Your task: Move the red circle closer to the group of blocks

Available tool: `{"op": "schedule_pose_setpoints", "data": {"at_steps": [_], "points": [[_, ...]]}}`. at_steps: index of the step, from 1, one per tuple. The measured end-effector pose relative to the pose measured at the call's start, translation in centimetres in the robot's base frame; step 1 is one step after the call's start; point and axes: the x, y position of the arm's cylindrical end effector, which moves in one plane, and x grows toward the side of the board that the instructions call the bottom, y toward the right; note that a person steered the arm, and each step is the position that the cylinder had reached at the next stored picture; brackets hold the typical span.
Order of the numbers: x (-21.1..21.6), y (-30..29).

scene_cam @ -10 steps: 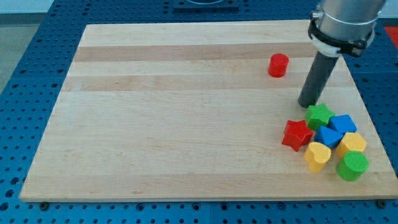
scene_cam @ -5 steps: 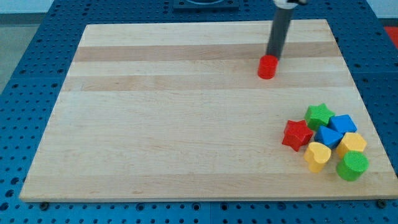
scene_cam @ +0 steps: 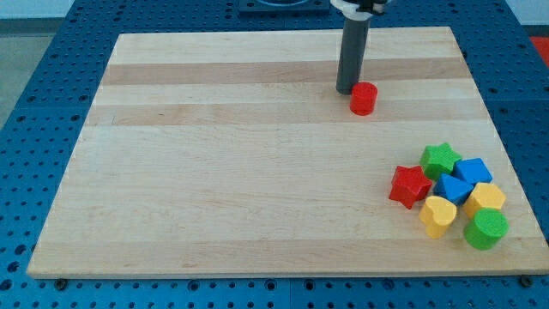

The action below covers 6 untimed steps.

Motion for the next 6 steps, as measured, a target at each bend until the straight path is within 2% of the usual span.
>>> {"op": "schedule_pose_setpoints", "data": {"at_steps": [1,6], "points": [[1.9,1.6],[2.6,6.9]]}}
